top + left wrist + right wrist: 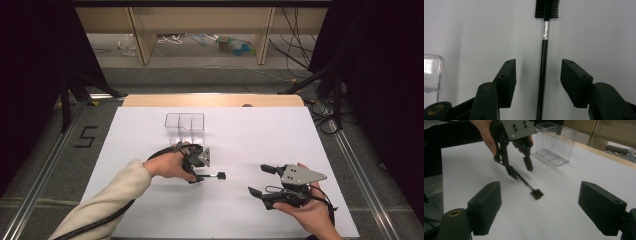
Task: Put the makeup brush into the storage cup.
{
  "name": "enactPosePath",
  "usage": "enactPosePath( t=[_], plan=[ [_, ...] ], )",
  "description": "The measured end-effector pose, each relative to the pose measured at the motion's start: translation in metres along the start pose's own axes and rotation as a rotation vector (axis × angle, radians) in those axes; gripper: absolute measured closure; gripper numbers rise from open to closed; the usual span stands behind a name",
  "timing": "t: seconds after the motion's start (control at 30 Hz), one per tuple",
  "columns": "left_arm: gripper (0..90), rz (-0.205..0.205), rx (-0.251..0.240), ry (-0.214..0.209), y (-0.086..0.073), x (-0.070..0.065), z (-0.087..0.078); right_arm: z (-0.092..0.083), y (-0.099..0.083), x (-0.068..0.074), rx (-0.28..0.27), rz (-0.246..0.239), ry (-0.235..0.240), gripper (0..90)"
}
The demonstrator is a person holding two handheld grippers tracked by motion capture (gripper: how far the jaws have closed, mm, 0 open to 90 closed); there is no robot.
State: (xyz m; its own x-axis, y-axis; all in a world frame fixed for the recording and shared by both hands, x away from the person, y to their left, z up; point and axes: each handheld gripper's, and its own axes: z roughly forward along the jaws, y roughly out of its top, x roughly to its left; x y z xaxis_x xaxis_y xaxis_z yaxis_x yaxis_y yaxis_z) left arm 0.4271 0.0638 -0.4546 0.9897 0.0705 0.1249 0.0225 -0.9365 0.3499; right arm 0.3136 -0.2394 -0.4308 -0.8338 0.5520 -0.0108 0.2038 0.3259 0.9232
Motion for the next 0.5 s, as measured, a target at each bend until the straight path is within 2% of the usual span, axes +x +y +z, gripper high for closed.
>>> enactPosePath(
  t=[0.5],
  plan=[
    [51.2, -0.004, 0.034, -0.034, 0.0013, 0.0019, 0.0077, 0.0003, -0.0001, -0.0001, -0.002, 0.002, 0.005, 20.2]
  ],
)
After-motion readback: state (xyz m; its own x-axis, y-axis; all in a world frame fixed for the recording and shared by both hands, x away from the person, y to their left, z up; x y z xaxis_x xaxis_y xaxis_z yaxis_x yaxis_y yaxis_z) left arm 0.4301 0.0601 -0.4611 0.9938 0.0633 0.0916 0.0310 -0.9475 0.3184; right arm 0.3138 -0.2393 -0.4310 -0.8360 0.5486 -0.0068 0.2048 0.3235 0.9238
